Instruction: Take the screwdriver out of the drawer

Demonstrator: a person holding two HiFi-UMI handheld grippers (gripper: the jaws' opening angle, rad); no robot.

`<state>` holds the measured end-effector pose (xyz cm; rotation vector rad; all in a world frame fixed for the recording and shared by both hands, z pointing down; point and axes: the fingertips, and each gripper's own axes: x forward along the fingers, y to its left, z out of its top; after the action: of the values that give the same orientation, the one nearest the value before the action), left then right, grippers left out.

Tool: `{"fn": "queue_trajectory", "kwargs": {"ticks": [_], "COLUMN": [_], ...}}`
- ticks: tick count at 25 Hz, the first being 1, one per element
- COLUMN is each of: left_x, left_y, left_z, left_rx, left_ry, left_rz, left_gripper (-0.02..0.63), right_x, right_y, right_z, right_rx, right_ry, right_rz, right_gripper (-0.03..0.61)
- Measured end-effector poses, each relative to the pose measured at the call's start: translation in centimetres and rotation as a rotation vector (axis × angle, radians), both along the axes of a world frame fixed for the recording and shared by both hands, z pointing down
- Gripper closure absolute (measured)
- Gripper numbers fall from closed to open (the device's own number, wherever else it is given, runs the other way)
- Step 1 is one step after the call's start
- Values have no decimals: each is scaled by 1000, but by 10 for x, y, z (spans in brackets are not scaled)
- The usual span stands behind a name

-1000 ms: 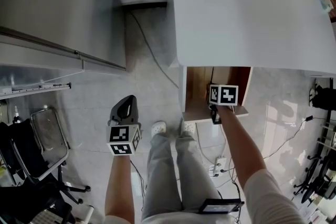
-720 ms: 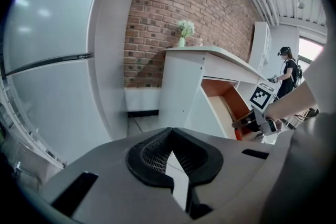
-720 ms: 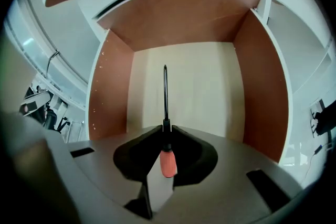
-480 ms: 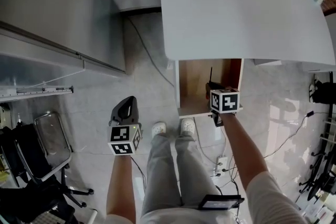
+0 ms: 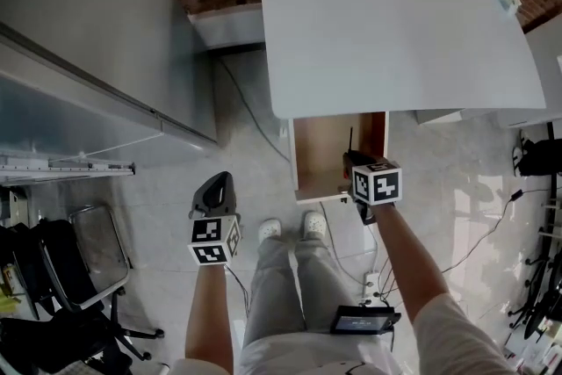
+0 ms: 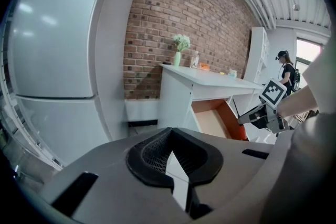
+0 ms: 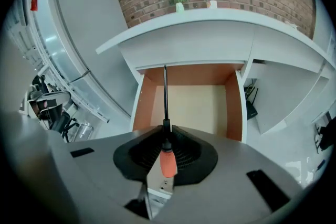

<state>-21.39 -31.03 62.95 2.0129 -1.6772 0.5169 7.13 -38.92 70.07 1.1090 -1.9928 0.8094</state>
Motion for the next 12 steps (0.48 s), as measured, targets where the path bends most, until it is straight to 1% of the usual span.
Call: {"fn": "queue_trajectory", "kwargs": {"ticks": [7,12], "left_x": [-2,8], "left_y": [1,2], "left_z": [-46,-73], "left_rx": [26,40], "left_ry": [11,7], "left_rz": [-3,44], "left_gripper": [603,603], "right_x": [-4,-6], "right_y": [6,11], "right_z": [-55,-88], "right_rx": [28,41], "right_ry": [-17,-30], "right_rz": [-21,-31], "right_gripper": [523,523]}}
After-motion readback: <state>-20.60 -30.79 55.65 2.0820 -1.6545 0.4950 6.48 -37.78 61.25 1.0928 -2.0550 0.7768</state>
